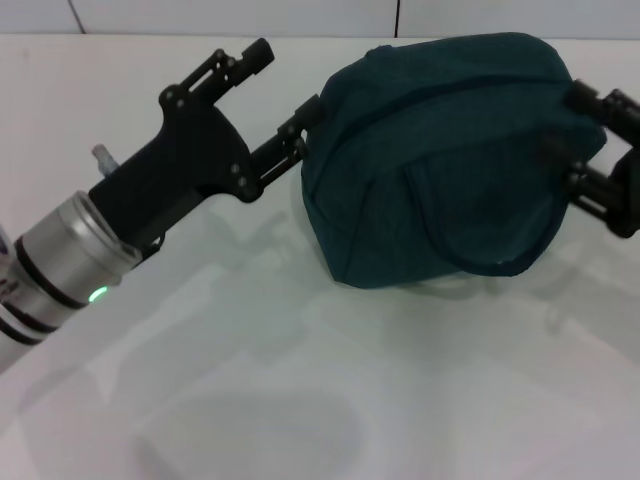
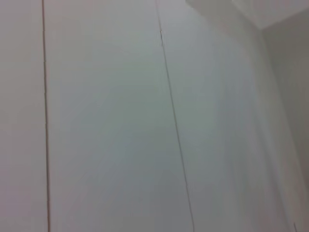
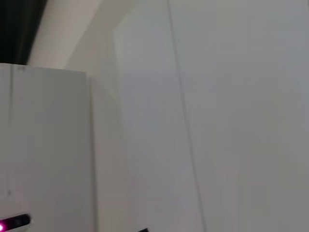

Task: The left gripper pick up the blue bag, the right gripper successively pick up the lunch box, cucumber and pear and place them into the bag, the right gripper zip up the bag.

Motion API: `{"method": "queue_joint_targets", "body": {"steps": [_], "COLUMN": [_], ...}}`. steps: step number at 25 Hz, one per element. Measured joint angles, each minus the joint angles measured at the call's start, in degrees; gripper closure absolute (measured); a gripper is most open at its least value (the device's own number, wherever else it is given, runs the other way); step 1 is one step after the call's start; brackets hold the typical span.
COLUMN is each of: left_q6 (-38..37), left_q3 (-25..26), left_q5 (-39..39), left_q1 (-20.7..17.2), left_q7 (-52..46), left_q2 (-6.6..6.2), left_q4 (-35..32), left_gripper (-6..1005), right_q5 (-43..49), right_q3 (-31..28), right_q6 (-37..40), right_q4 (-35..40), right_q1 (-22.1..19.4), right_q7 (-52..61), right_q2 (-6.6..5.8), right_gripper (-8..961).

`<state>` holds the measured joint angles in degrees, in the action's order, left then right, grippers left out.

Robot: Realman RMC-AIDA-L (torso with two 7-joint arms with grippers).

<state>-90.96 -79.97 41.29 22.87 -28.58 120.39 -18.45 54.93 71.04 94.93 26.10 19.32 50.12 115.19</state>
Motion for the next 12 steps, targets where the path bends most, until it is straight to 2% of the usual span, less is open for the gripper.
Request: {"method": "queue_joint_targets", "body": {"steps": [3,12], "left_q6": [-1.20,-4.07], "left_q3": [0.00,-0.09], "left_q5": [-0.05,0.02], "left_q1": [0.29,0.24], "left_q7": [0.24,5.40], "left_q2": [-0.06,0.23], "left_q4": [1.95,5.59], "left_gripper": [317,326], "right_q5": [-0.13,-6.44], "right_q3": [1.71,5.20], "right_q6": [0.09,0.55], "right_q4": [-0.03,-4.28], "right_q1": [0.26,1.01], "right_q7": [-1.02,-7.69], "right_q2": [0.06,0.45], "right_gripper": [258,260]}}
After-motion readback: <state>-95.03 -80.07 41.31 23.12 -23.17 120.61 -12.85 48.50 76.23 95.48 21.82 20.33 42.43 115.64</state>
